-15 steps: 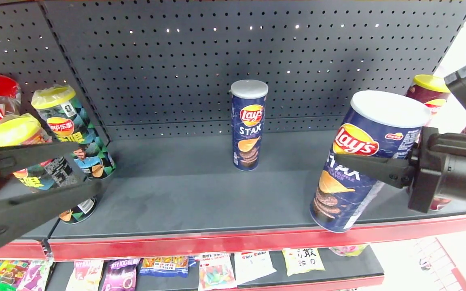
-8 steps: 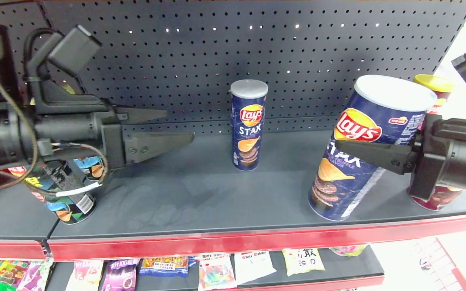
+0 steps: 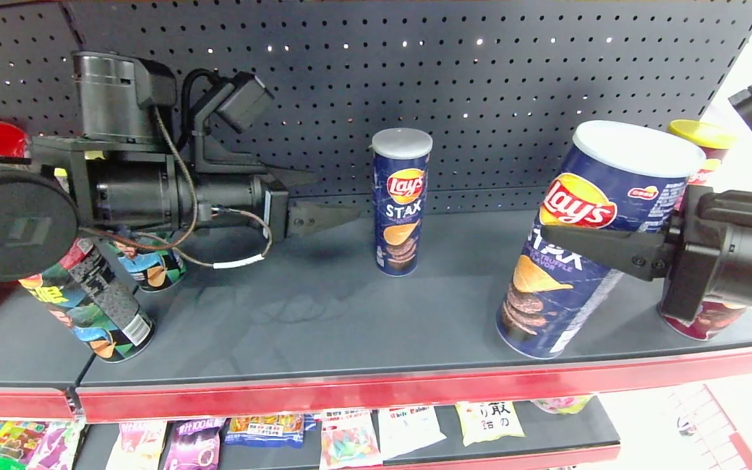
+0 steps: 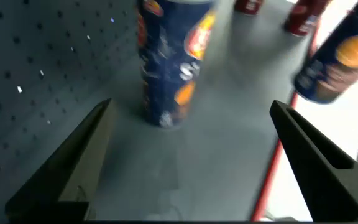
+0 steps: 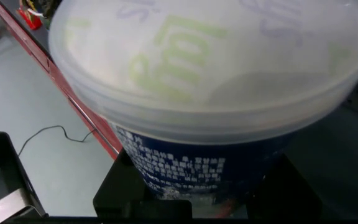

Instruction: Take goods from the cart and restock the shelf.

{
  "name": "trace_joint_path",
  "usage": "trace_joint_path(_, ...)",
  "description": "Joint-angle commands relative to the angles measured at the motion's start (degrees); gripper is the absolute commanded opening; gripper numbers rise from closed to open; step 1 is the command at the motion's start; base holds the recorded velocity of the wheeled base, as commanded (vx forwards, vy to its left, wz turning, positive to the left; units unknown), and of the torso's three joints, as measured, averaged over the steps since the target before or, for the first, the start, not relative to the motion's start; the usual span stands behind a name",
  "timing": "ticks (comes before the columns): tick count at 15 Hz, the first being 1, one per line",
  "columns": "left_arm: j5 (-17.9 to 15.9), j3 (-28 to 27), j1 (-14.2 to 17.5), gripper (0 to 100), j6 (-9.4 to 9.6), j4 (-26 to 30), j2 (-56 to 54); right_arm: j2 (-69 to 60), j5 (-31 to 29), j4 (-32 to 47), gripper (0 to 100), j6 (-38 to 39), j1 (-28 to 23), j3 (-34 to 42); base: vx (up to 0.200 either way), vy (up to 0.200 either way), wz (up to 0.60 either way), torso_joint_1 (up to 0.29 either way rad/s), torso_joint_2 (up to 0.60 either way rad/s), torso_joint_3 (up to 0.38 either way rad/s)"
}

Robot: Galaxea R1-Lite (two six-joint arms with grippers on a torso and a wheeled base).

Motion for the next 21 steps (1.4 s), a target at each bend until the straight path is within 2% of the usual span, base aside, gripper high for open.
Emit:
trace_joint_path(1,-0.16,-1.76,-0.95,100,0.01,0.07,2.59,0.05,-0.04,-0.05,0,0.0,0.02,-0.04,0.0,0.0,0.0,0.0,0.0,0.0)
trace_joint_path(5,-0.07,-4.84,-2.27,100,0.01,0.07,5.41,0.05,-0.04,-0.05,0,-0.08,0.02,-0.04,0.0,0.0,0.0,0.0,0.0,0.0)
trace_joint_path(9,-0.34,-10.9,-2.53,100,0.01,0.07,9.8,0.23,-0.12,0.04,0,-0.08,0.02,-0.13,0.0,0.0,0.0,0.0,0.0,0.0)
trace_joint_path(13,-0.42,-13.01,-3.41,100,0.01,0.07,11.91,0.67,-0.92,0.04,0,-0.08,0.02,-0.31,0.0,0.0,0.0,0.0,0.0,0.0)
trace_joint_path(16,-0.34,-17.58,-4.03,100,0.01,0.16,14.55,0.85,-1.0,0.04,0,-0.08,0.02,-0.22,0.0,0.0,0.0,0.0,0.0,0.0)
trace_joint_path(21,-0.34,-20.48,-5.52,100,0.01,0.16,17.1,1.02,-1.27,0.04,0,-0.08,0.11,-0.4,0.0,0.0,0.0,0.0,0.0,0.0)
